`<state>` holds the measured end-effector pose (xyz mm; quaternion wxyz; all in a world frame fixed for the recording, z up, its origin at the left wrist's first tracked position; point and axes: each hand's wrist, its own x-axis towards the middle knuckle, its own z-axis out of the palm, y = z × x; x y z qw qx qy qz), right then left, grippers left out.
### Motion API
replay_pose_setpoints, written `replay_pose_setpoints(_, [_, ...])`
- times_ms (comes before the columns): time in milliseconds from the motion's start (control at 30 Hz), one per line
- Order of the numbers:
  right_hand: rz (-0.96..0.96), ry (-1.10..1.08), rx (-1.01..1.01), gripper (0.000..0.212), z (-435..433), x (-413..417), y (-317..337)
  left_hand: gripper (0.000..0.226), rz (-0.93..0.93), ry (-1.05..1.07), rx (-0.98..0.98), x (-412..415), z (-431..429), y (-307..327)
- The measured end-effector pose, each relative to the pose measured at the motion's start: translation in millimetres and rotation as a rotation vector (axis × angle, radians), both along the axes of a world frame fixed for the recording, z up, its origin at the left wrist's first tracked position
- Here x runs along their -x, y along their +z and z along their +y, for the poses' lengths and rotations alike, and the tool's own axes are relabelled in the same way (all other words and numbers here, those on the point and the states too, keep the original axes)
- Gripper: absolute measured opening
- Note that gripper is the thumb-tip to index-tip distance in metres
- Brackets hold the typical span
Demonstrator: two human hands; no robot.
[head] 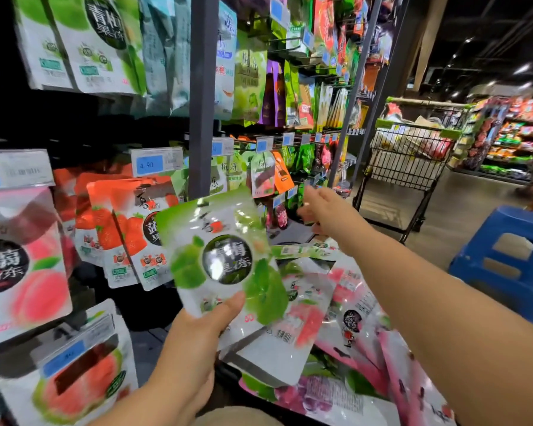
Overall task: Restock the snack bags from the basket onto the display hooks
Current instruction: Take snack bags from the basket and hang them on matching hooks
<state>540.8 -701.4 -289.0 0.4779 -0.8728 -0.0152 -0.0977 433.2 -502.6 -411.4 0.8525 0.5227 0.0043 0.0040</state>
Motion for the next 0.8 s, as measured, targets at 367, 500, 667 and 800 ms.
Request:
replay_pose_setpoints(367, [0.384, -0.242, 0.755, 0.042, -69, -49, -32, 0.059, -0.048, 0.165, -0.114, 10, -4, -4])
replay_pose_setpoints(500, [0.451, -0.253, 0.806, 0.044, -78, -60, -39, 0.033, -0.069, 0.187, -0.158, 11, -5, -4])
replay_pose_setpoints(667, [0.403, -0.285, 0.721, 0.050, -86, -74, -46, 0.033, -0.048, 0.190, -0.297, 10, 0, -5])
replay_pose_setpoints(800, [0.343, -0.277, 0.670, 0.058, -89, -81, -47, 0.053, -0.012, 0.203, -0.241, 8, -2, -9])
